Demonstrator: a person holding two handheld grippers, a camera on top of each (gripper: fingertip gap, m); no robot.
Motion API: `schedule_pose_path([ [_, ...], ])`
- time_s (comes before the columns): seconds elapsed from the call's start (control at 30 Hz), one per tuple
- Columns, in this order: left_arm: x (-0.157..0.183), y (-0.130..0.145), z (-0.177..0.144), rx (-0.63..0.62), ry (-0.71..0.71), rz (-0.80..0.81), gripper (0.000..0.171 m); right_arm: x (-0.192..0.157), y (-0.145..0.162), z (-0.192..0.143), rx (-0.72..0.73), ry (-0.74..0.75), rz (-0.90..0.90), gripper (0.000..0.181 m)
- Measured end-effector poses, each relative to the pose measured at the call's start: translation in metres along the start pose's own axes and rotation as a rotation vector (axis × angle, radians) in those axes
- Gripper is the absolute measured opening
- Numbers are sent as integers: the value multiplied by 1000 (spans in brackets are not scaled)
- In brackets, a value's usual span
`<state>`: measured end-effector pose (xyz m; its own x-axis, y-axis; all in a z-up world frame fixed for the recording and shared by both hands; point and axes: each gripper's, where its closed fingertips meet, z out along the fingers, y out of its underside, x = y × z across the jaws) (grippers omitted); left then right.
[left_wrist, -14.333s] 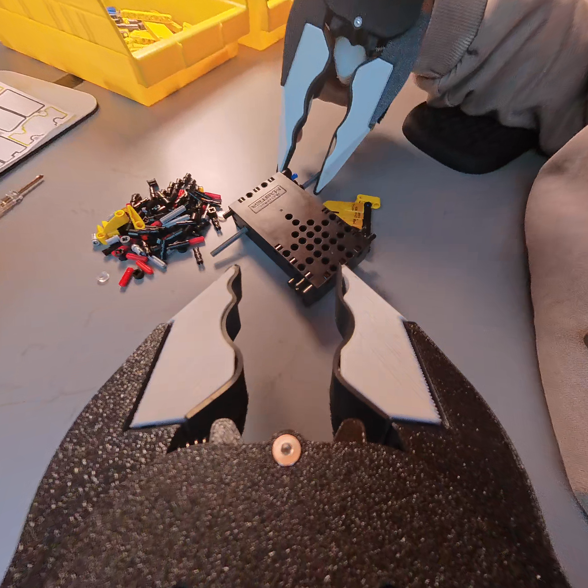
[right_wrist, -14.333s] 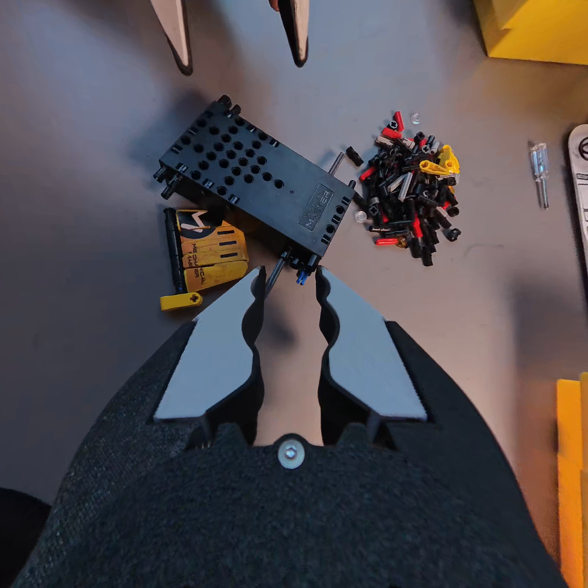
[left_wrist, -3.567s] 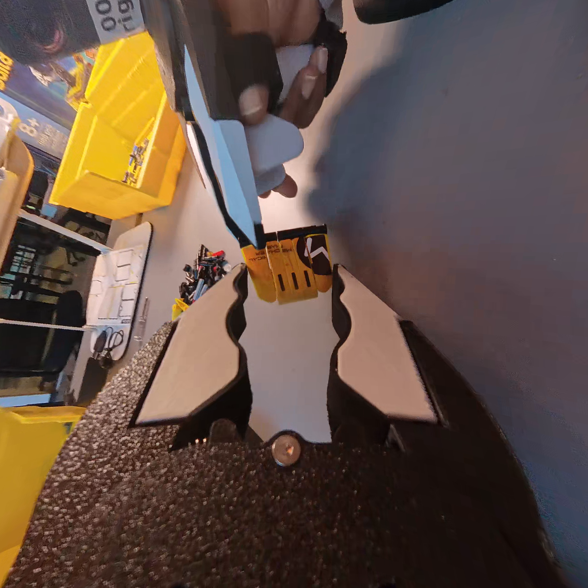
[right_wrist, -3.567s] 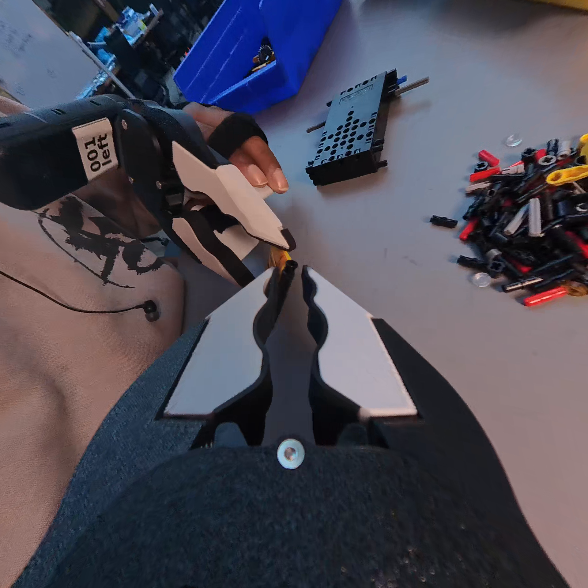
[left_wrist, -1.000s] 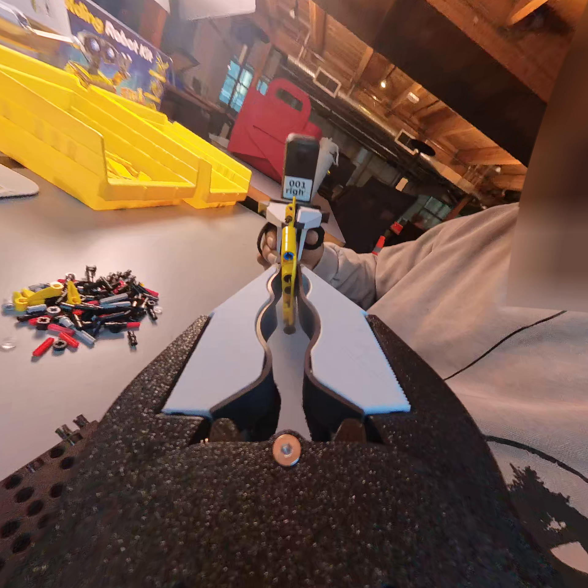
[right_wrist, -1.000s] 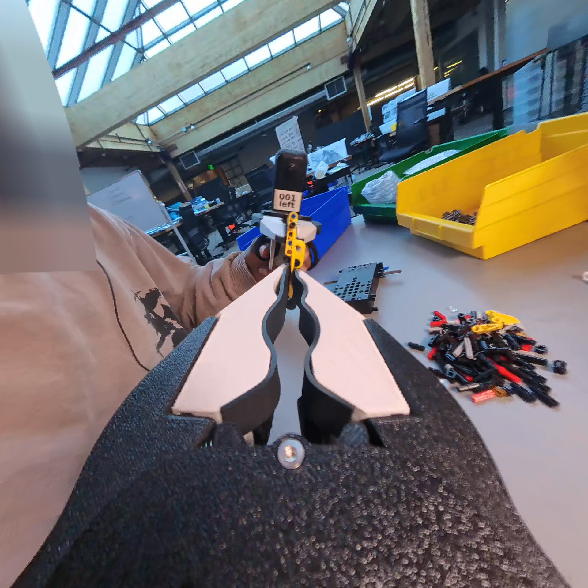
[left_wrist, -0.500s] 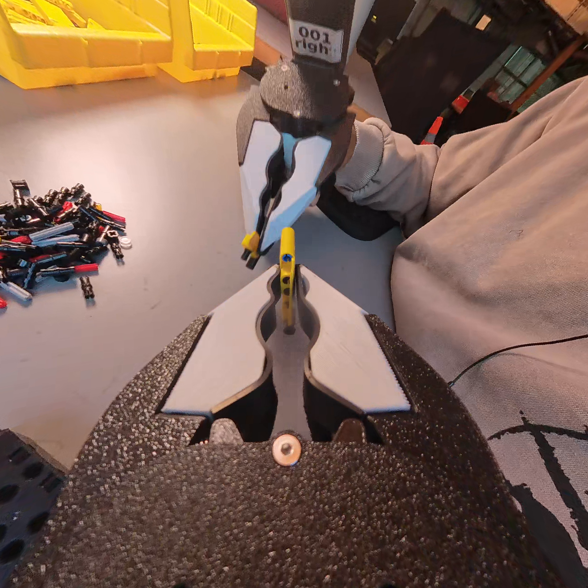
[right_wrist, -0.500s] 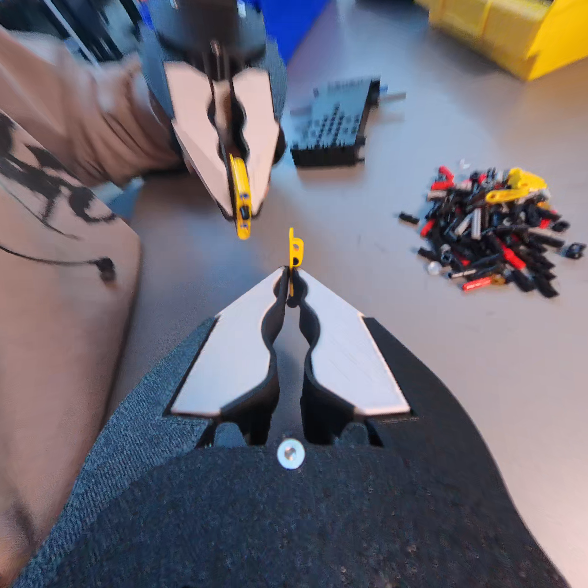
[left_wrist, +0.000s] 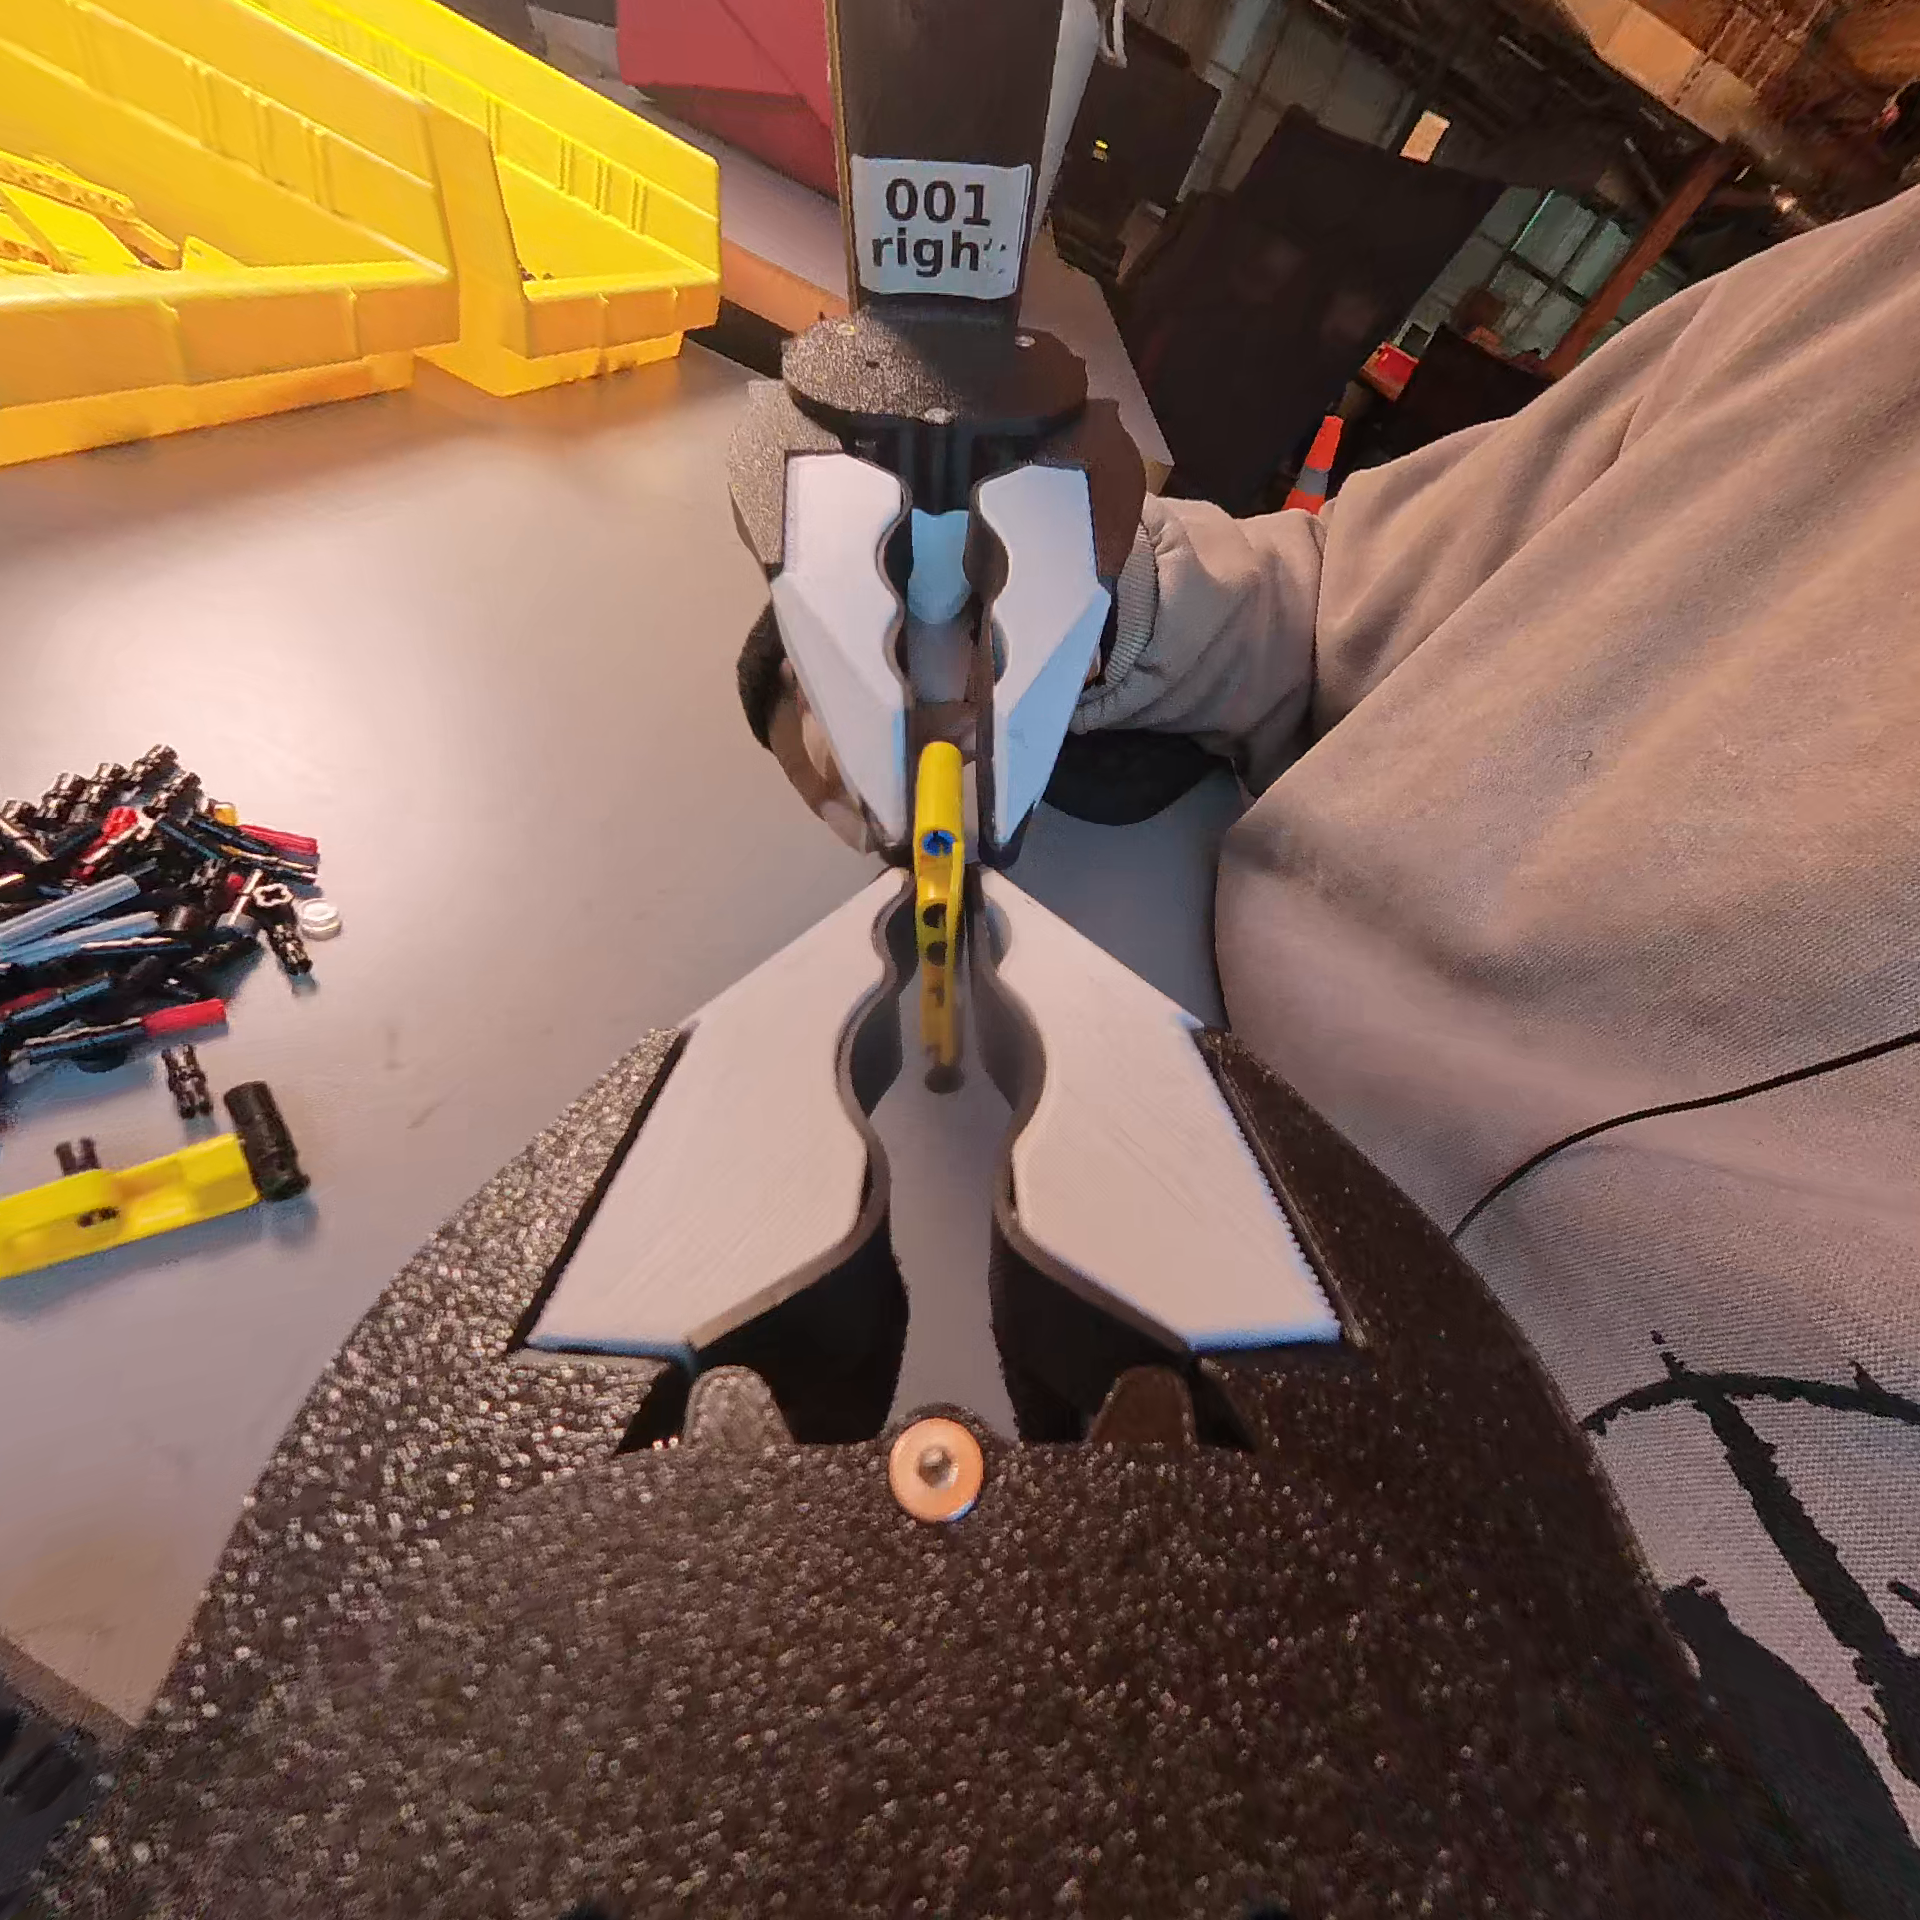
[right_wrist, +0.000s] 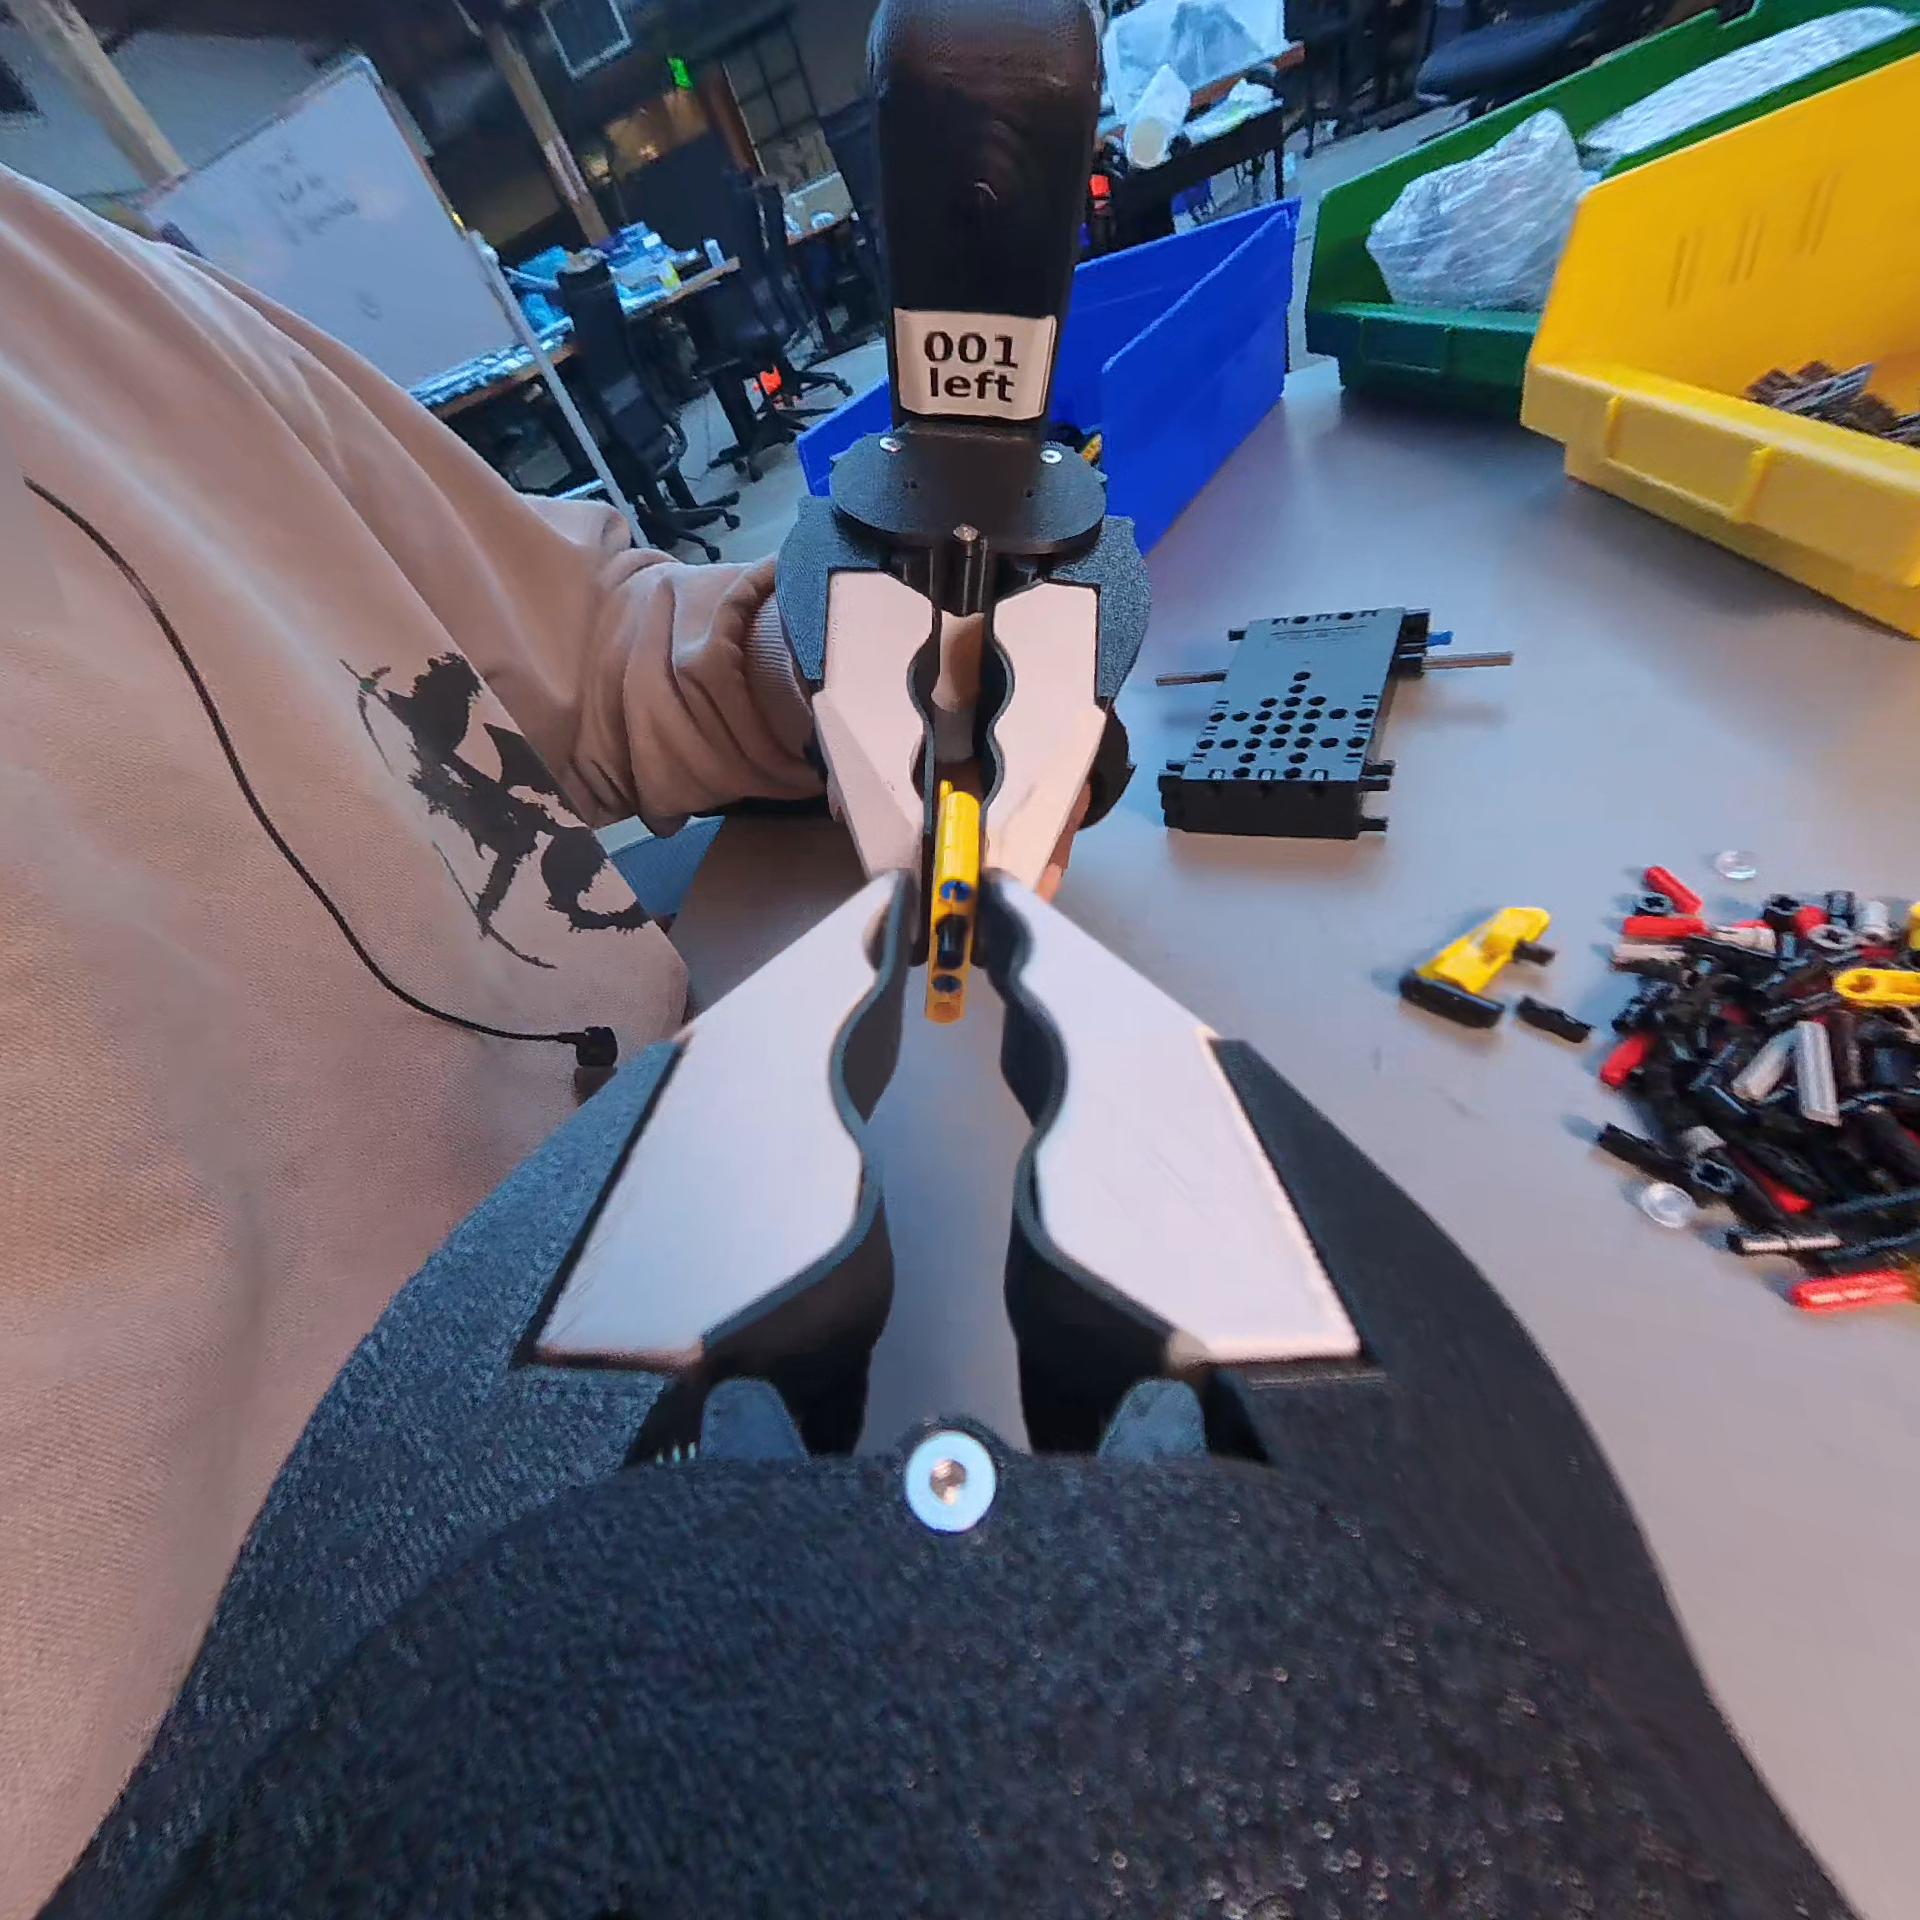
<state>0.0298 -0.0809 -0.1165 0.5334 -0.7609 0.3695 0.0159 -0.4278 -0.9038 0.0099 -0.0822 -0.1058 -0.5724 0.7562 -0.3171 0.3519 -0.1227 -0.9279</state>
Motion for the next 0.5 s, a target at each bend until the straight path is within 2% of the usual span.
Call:
schedule_pose_path([
  [0.03,1,0,0,-3,3,10,7,-1,-2,1,15,-6,4,7],
  [0.37,-2,-11,-14,43,-17,22,6,2,-10,-8,63,-26,67,7],
  [0.43,1,-17,-15,75,2,12,6,-1,-9,-3,58,-27,49,13],
  [0.5,1,-18,-17,77,-1,13,6,0,-11,-2,65,-4,2,6],
])
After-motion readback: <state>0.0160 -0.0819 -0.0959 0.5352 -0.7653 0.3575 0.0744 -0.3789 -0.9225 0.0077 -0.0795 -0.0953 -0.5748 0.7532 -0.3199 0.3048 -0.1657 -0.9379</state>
